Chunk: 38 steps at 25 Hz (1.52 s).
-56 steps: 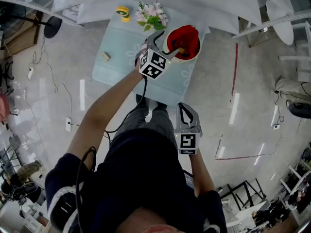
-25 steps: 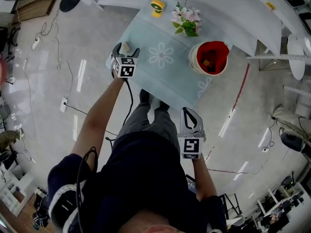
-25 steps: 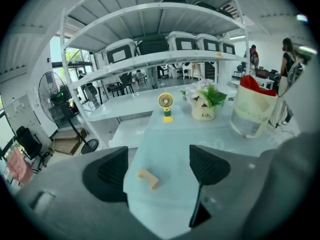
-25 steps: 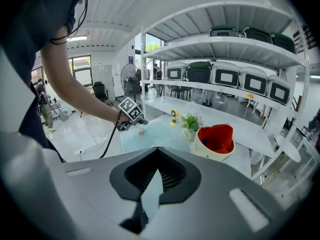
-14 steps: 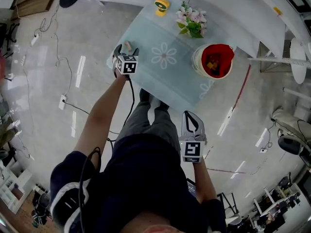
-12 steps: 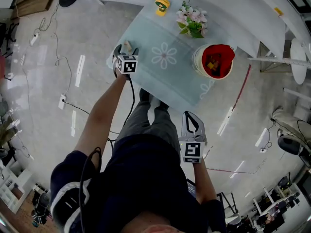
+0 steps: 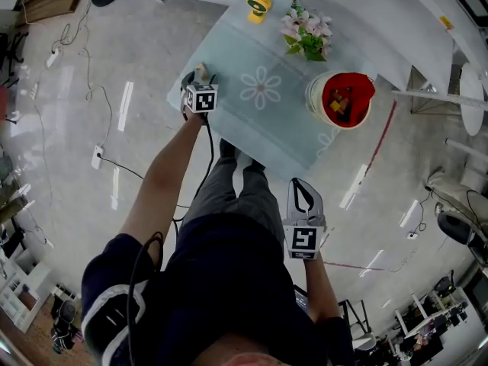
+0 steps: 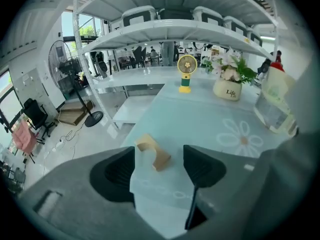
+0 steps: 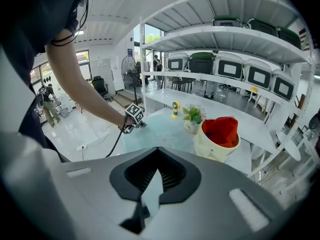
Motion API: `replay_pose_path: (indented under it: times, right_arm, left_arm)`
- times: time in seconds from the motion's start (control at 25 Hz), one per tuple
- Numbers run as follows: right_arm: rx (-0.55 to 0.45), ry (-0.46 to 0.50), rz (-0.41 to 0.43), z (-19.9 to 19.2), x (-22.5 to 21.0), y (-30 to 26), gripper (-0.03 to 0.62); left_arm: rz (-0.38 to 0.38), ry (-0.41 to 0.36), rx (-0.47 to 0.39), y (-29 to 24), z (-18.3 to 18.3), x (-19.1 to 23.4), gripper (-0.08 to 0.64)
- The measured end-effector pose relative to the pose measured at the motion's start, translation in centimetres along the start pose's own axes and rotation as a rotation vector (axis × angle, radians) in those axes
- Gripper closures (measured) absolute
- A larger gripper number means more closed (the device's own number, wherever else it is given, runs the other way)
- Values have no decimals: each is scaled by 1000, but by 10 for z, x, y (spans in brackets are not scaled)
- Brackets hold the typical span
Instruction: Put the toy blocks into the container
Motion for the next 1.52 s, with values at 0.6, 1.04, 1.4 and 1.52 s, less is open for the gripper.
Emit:
replay_pose_path:
  times: [0.6,1.04,1.4,1.52]
  right_arm:
    - [23,10,3,0,-2,-8,592]
    - [23,5,11,4,-2,-10,592]
    - [27,-6,8,-2,0,-9,592]
    - [18,-15,4,-3,0,-8,592]
  left_arm:
    - [-12,53,46,-14,-8,1,344]
    - [-7,48,39,-18,-8,-2,425]
    - [-7,26,13,-11,-6,-1,443]
    - [-13,9,-24,0,0,-2,451]
Point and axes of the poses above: the fingertips, and each gripper's own axes: y backward along the fingers, x to its left, z out of its top, the point moved 10 cm from there along y, backward along the fingers, and after that the axes turned 1 degree about x, right-handed, at the moved point
